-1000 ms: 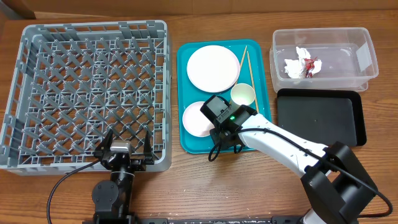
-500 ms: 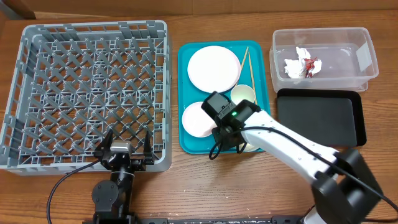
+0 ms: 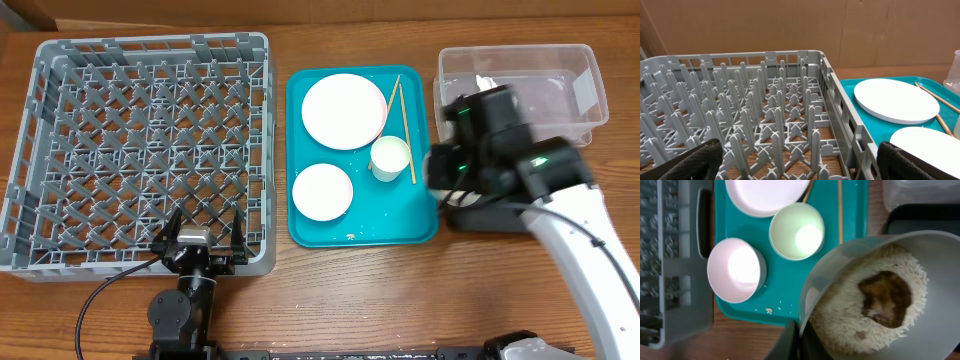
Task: Sort waste into correct bins and load items into the dishwasher
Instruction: 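Lift the bowl over the black tray and tip out the rice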
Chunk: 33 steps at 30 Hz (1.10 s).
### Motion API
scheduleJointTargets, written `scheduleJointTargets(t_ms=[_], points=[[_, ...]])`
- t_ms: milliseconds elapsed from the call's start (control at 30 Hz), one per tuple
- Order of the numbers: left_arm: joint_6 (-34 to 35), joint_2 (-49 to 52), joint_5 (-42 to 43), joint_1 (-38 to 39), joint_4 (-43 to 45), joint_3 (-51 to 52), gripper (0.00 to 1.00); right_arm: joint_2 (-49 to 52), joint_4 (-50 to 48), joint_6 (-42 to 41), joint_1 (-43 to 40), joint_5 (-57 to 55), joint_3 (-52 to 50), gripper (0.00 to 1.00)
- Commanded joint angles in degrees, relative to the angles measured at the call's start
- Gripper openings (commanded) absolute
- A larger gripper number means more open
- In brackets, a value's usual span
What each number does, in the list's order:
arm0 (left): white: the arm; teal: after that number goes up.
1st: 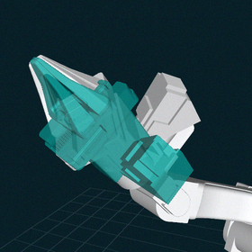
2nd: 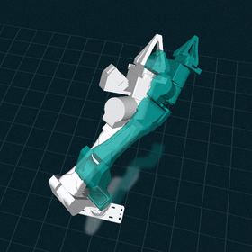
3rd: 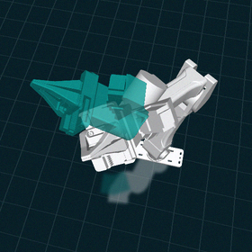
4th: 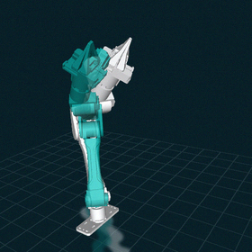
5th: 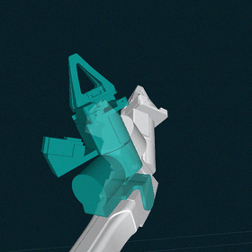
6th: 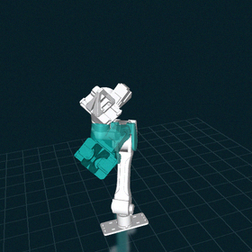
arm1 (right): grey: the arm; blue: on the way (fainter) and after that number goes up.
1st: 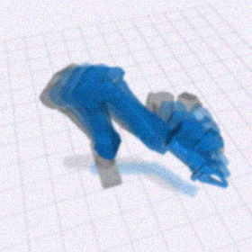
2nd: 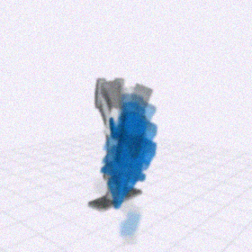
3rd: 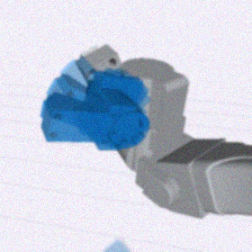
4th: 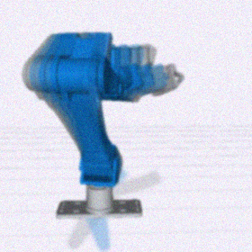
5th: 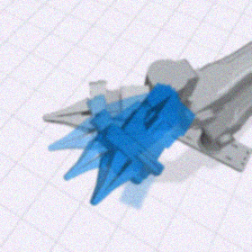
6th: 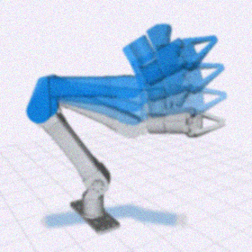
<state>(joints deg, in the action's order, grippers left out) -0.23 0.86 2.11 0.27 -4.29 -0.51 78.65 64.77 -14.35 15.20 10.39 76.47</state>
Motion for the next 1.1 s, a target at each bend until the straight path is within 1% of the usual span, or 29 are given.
scheduleJointTargets(t_ms=[0,133,300,433,567,700,933,1067], points=[[-0.92,-0.55,0.28,0.07,0.02,0.24,1.00,-0.48,-1.01,7.52,-8.00,13.60,-0.87,0.04],[-0.92,-0.55,0.28,0.07,0.02,0.24,1.00,-0.48,-3.17,12.63,-17.79,23.89,-4.98,0.04],[-0.90,-0.55,0.28,0.07,0.02,0.24,0.99,-0.28,-6.78,17.66,-27.50,35.78,-11.26,0.04],[-0.92,-0.55,0.28,0.07,0.02,0.24,1.00,-0.11,-11.93,17.86,-33.64,43.28,-16.94,0.04],[-0.92,-0.55,0.28,0.07,0.02,0.24,1.00,0.55,-18.18,17.81,-37.73,51.43,-22.34,0.04],[-0.92,-0.55,0.28,0.07,0.02,0.24,1.00,3.52,-23.39,17.81,-40.76,58.21,-26.16,0.04],[-0.92,-0.55,0.28,0.07,0.02,0.24,1.00,10.01,-28.63,17.81,-44.04,69.13,-27.89,0.04],[-0.92,-0.55,0.28,0.07,0.02,0.24,1.00,11.15,-29.40,17.33,-45.62,74.84,-27.89,0.04]])
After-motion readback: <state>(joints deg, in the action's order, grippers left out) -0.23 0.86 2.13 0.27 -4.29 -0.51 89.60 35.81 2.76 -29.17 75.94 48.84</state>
